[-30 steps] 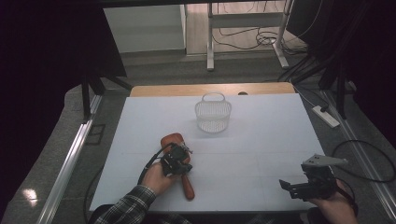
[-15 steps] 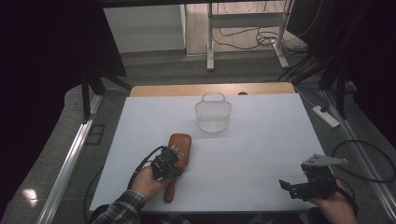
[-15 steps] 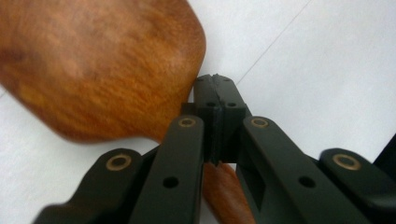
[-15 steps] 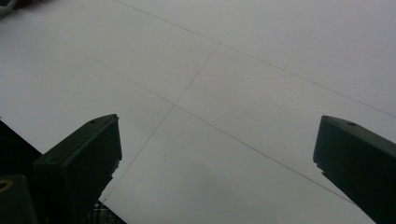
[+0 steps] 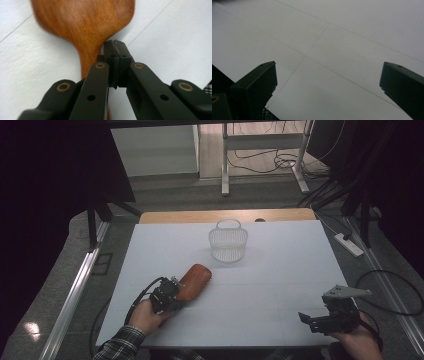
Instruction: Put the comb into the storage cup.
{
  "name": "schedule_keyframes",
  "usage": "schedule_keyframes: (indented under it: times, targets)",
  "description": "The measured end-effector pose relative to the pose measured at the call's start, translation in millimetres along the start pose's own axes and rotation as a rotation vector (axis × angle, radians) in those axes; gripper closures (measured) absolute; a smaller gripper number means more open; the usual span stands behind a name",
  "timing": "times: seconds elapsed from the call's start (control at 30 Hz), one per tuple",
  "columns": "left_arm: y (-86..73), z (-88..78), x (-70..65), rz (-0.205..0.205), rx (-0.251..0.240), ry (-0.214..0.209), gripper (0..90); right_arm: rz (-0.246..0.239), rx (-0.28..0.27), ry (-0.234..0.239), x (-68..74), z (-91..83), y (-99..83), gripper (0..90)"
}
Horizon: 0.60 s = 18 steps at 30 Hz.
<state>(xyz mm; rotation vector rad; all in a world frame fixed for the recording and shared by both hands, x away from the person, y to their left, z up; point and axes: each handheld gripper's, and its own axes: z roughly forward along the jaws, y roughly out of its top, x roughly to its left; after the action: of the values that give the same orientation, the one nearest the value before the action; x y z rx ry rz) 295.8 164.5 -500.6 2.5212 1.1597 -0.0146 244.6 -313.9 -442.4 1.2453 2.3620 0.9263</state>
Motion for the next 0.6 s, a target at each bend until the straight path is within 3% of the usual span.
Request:
schedule_keyframes:
  times: [0.1,0.37,0.6]
  targets:
    - [-2.2,-0.8,5.0,-0.009,0.006,0.018,89.3,0.0,0.001,0.001,-0.1,0.2,0.0,1.4]
    - [-2.5,-6.4,4.5,-0.009,-0.025,-0.018,89.2,0.002,0.001,0.003,-0.3,0.0,0.0,1.5]
    - [-4.7,-20.1,4.9,-0.013,-0.077,-0.021,87.5,0.001,0.001,0.002,-0.2,0.1,0.1,1.5]
